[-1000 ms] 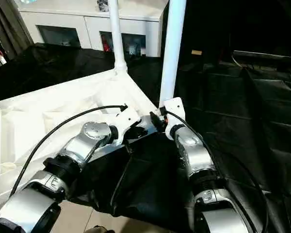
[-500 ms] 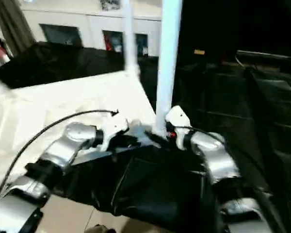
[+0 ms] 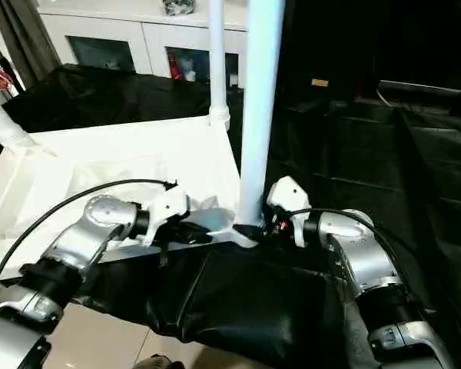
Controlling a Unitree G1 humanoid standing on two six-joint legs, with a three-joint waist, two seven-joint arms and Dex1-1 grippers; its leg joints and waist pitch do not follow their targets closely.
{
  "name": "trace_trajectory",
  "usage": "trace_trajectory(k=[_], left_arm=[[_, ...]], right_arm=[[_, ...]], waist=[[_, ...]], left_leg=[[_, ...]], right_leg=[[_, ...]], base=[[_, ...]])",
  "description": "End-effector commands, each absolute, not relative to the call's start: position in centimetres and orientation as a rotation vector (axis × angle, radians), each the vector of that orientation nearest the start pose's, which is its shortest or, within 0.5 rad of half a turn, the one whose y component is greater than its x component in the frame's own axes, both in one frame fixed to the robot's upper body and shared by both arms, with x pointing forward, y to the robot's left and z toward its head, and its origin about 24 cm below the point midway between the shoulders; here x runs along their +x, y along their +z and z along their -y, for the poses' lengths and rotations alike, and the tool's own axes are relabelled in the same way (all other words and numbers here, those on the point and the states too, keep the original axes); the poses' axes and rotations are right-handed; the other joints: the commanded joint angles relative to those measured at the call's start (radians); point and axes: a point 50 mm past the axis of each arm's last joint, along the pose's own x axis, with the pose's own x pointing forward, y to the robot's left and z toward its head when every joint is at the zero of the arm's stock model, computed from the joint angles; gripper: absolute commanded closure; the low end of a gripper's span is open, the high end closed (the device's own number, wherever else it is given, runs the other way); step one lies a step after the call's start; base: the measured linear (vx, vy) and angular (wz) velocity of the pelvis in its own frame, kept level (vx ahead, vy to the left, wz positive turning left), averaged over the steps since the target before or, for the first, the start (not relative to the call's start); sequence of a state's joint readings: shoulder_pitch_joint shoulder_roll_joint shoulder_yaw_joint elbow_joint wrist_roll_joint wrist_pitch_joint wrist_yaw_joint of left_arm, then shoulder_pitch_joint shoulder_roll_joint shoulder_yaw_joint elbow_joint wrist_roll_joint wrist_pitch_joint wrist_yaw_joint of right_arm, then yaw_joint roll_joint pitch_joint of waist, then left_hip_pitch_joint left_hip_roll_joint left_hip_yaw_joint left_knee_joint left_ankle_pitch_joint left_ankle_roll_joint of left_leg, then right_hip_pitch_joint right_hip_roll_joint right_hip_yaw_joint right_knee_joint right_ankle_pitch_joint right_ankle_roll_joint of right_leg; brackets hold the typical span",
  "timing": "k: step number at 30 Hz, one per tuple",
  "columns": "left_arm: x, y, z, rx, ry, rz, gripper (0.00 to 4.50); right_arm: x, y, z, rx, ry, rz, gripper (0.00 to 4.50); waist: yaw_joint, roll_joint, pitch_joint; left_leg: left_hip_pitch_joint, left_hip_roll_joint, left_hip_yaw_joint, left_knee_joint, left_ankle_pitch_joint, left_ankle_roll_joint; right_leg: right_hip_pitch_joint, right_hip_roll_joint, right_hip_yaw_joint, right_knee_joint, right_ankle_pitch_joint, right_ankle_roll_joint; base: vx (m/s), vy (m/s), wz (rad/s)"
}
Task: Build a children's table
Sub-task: Rotate leg to tighten
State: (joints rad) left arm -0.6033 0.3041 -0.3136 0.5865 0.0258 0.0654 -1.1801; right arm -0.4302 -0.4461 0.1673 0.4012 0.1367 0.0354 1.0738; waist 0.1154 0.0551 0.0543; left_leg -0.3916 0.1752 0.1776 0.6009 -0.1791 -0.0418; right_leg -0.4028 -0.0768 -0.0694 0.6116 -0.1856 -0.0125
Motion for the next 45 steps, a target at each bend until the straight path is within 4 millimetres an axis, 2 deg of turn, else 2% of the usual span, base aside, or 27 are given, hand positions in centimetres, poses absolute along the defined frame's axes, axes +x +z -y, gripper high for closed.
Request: trace_trajectory(k=[1, 12, 15, 17, 19, 21, 22, 24, 26, 27, 31, 34, 36, 38, 39, 41, 45], left_arm=[[31.7, 7.0, -10.1, 0.428, -1.421, -0.290, 4.50], [31.6, 6.9, -9.7, 0.413, -1.413, -0.289, 4.50], [32.0, 6.8, -9.5, 0.408, -1.353, -0.297, 4.50], [32.8, 6.7, -8.9, 0.392, -1.261, -0.298, 4.50], [33.7, 6.6, -7.6, 0.378, -1.158, -0.300, 4.50], [33.9, 6.6, -7.3, 0.378, -1.130, -0.301, 4.50], [34.0, 6.6, -7.0, 0.375, -1.116, -0.301, 4.50], [34.4, 6.6, -5.8, 0.357, -1.058, -0.302, 4.50], [34.9, 6.8, -4.3, 0.333, -1.001, -0.300, 4.50], [34.9, 6.8, -3.8, 0.330, -0.993, -0.299, 4.50], [35.0, 6.9, -3.0, 0.353, -0.981, -0.291, 4.50], [35.1, 7.1, -2.7, 0.362, -0.982, -0.282, 4.50], [35.1, 7.1, -2.7, 0.364, -1.000, -0.270, 4.50], [34.9, 7.1, -2.8, 0.366, -1.033, -0.257, 4.50], [34.8, 7.1, -2.8, 0.366, -1.037, -0.257, 4.50], [34.5, 6.9, -3.3, 0.373, -1.083, -0.248, 4.50], [34.1, 6.8, -4.0, 0.370, -1.129, -0.238, 4.50]], right_arm=[[30.0, 6.2, 16.5, -0.330, 1.157, -0.251, 1.97], [29.6, 5.9, 15.9, -0.306, 1.196, -0.268, 2.11], [29.5, 5.5, 15.8, -0.268, 1.172, -0.278, 2.11], [29.9, 4.8, 15.5, -0.227, 1.088, -0.290, 2.15], [30.9, 3.4, 14.8, -0.192, 0.897, -0.307, 2.33], [31.1, 3.1, 14.6, -0.176, 0.847, -0.318, 2.40], [31.2, 2.9, 14.4, -0.164, 0.824, -0.320, 2.42], [31.8, 2.3, 13.3, -0.114, 0.714, -0.332, 2.44], [32.5, 1.9, 11.4, -0.059, 0.600, -0.344, 2.46], [32.7, 1.9, 10.7, -0.060, 0.581, -0.336, 2.46], [33.0, 2.2, 8.8, -0.063, 0.572, -0.317, 2.46], [33.1, 2.4, 8.5, -0.061, 0.568, -0.299, 2.46], [33.3, 2.6, 8.7, -0.008, 0.573, -0.292, 1.80], [33.4, 2.9, 9.3, 0.018, 0.575, -0.287, 1.80], [33.4, 2.9, 9.4, 0.015, 0.575, -0.286, 1.47], [33.5, 3.3, 10.4, -0.017, 0.596, -0.271, 1.36], [33.3, 3.8, 11.6, -0.077, 0.669, -0.263, 1.16]], waist=[[0.002, -0.015, -0.073], [0.002, -0.017, -0.074], [0.002, -0.017, -0.075], [0.000, -0.018, -0.073], [-0.001, -0.018, -0.071], [-0.005, -0.023, -0.068], [-0.005, -0.022, -0.067], [-0.008, -0.022, -0.066], [-0.013, -0.012, -0.066], [-0.018, -0.018, -0.066], [-0.022, -0.016, -0.069], [-0.021, -0.017, -0.071], [-0.021, -0.015, -0.069], [-0.023, -0.015, -0.068], [-0.022, -0.015, -0.068], [-0.022, -0.018, -0.068], [-0.020, -0.019, -0.074]], left_leg=[[0.019, 0.060, -0.019, -0.066, -0.166, 0.095], [0.017, 0.058, -0.018, -0.064, -0.147, 0.100], [0.018, 0.058, -0.018, -0.063, -0.144, 0.100], [0.018, 0.058, -0.018, -0.063, -0.148, 0.099], [0.022, 0.056, -0.018, -0.065, -0.171, 0.081], [0.024, 0.052, -0.021, -0.071, -0.202, 0.049], [0.026, 0.053, -0.021, -0.072, -0.214, 0.045], [0.026, 0.050, -0.022, -0.075, -0.225, 0.037], [0.028, 0.051, -0.023, -0.077, -0.229, 0.022], [0.028, 0.050, -0.026, -0.080, -0.244, 0.011], [0.024, 0.048, -0.024, -0.078, -0.233, 0.025], [0.022, 0.048, -0.023, -0.075, -0.212, 0.044], [0.021, 0.049, -0.023, -0.076, -0.217, 0.050], [0.022, 0.050, -0.023, -0.078, -0.231, 0.050], [0.023, 0.051, -0.024, -0.078, -0.237, 0.049], [0.022, 0.051, -0.024, -0.078, -0.232, 0.051], [0.016, 0.052, -0.022, -0.071, -0.170, 0.075]], right_leg=[[0.050, -0.080, 0.046, -0.069, -0.159, -0.246], [0.051, -0.078, 0.045, -0.067, -0.148, -0.245], [0.051, -0.078, 0.046, -0.065, -0.139, -0.247], [0.049, -0.078, 0.046, -0.068, -0.152, -0.246], [0.046, -0.080, 0.046, -0.075, -0.201, -0.240], [0.051, -0.081, 0.044, -0.085, -0.285, -0.209], [0.048, -0.083, 0.046, -0.088, -0.306, -0.199], [0.049, -0.081, 0.045, -0.092, -0.331, -0.186], [0.042, -0.080, 0.046, -0.091, -0.324, -0.187], [0.046, -0.080, 0.044, -0.092, -0.331, -0.183], [0.049, -0.081, 0.047, -0.090, -0.270, -0.187], [0.052, -0.082, 0.047, -0.086, -0.230, -0.199], [0.052, -0.082, 0.047, -0.087, -0.238, -0.199], [0.051, -0.081, 0.046, -0.089, -0.249, -0.199], [0.051, -0.083, 0.047, -0.089, -0.258, -0.198], [0.052, -0.083, 0.047, -0.090, -0.259, -0.197], [0.058, -0.081, 0.047, -0.076, -0.153, -0.217]], base=[[0.000, 0.000, 0.00], [0.000, 0.000, 0.00], [0.000, 0.000, 0.00], [0.000, 0.000, 0.00], [0.000, 0.000, 0.00], [0.000, 0.000, 0.00], [0.000, 0.000, 0.00], [0.000, 0.000, 0.00], [0.000, 0.000, 0.00], [0.000, 0.000, 0.00], [0.000, 0.000, 0.00], [0.000, 0.000, 0.00], [0.000, 0.000, 0.00], [0.000, 0.000, 0.00], [0.000, 0.000, 0.00], [0.000, 0.000, 0.00], [0.000, 0.000, 0.00]])
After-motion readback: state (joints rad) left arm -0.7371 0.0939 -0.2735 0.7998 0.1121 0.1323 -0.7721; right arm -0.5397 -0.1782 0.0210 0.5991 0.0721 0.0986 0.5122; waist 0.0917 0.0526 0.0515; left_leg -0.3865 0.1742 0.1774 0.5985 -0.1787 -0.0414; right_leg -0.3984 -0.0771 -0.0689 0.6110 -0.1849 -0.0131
